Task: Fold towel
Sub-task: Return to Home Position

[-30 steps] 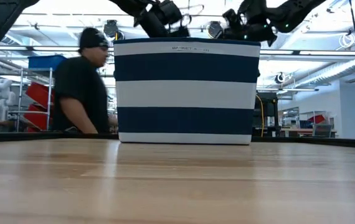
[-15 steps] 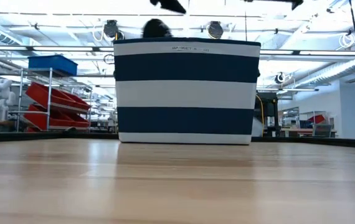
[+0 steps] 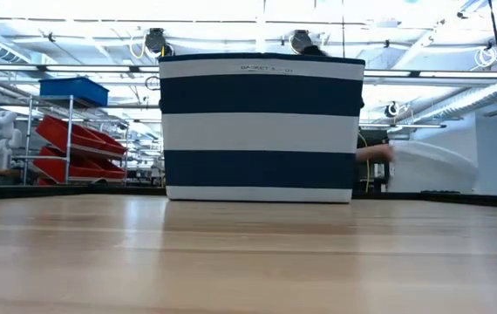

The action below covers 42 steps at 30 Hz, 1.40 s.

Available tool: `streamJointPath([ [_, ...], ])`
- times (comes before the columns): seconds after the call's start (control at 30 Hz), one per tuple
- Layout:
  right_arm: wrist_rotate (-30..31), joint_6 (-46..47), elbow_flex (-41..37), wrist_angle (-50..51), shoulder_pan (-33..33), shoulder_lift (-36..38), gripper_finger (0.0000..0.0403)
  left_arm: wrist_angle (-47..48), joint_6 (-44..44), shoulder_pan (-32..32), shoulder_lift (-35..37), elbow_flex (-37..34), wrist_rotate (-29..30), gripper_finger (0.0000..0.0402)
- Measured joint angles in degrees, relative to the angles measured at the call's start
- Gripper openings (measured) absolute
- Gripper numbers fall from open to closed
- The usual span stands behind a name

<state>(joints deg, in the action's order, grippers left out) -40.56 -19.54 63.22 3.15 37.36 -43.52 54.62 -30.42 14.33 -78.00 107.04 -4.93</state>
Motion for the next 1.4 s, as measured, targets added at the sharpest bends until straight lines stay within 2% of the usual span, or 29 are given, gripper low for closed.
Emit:
streamJointPath([
  [0.3, -4.2, 2.4, 0.0, 16.2, 0.0, 9.0, 0.018, 13.0, 9.2, -5.9, 4.0, 0.0, 0.1, 0.0225],
  [0.47, -4.7, 0.5, 0.0, 22.5, 0.0, 13.5, 0.018, 11.9, 10.6, -7.9, 6.0, 0.0, 0.1, 0.0225],
  [0.83, -4.5, 2.0, 0.0, 30.9, 0.0, 22.0, 0.018, 11.4, 15.2, -5.5, 15.6, -1.7, 0.5, 0.0225],
  [0.93, -4.6, 3.9, -0.1, 32.5, 0.0, 24.3, 0.018, 10.0, 17.4, -5.5, 20.2, -7.2, 1.6, 0.0225],
  [1.1, -5.8, 6.7, -2.7, 32.6, 0.0, 28.8, 0.018, 3.8, 21.3, -5.5, 29.6, -21.2, 3.5, 0.0225],
  [1.23, -6.0, 8.6, -7.0, 30.8, 0.0, 33.0, 0.018, -2.7, 24.1, -5.5, 37.3, -32.2, 3.5, 0.0225],
  [1.4, -6.1, 15.5, -15.6, 23.4, 0.0, 38.4, 0.018, -14.0, 27.2, -5.5, 45.3, -44.6, 1.6, 0.0225],
])
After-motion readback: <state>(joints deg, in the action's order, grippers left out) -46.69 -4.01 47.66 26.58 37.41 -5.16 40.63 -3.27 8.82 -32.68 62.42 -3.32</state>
